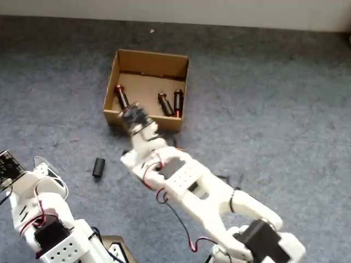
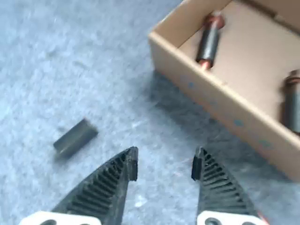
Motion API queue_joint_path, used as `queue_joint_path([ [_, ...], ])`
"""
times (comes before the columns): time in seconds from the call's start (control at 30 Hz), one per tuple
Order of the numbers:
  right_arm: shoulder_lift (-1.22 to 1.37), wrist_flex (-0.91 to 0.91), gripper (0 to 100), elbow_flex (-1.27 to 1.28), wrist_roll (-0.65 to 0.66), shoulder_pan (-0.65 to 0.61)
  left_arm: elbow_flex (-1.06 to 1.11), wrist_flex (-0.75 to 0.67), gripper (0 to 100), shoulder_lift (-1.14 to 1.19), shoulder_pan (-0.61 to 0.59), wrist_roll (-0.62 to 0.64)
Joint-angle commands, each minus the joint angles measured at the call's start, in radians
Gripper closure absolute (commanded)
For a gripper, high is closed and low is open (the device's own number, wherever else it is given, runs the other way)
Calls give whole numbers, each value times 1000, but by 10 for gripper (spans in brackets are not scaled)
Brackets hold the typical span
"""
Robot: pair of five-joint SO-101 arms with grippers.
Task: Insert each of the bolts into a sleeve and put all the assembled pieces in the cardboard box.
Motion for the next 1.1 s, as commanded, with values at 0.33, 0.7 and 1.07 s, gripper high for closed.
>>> queue_joint_path([
  [0.33,252,226,818,-354,0,-117,39,-83,848,-2,-28,9],
  [0.7,262,344,817,-533,-77,-180,38,-83,848,-2,5,8],
  [1.07,337,340,817,-553,-247,-265,35,-84,848,-2,5,8],
])
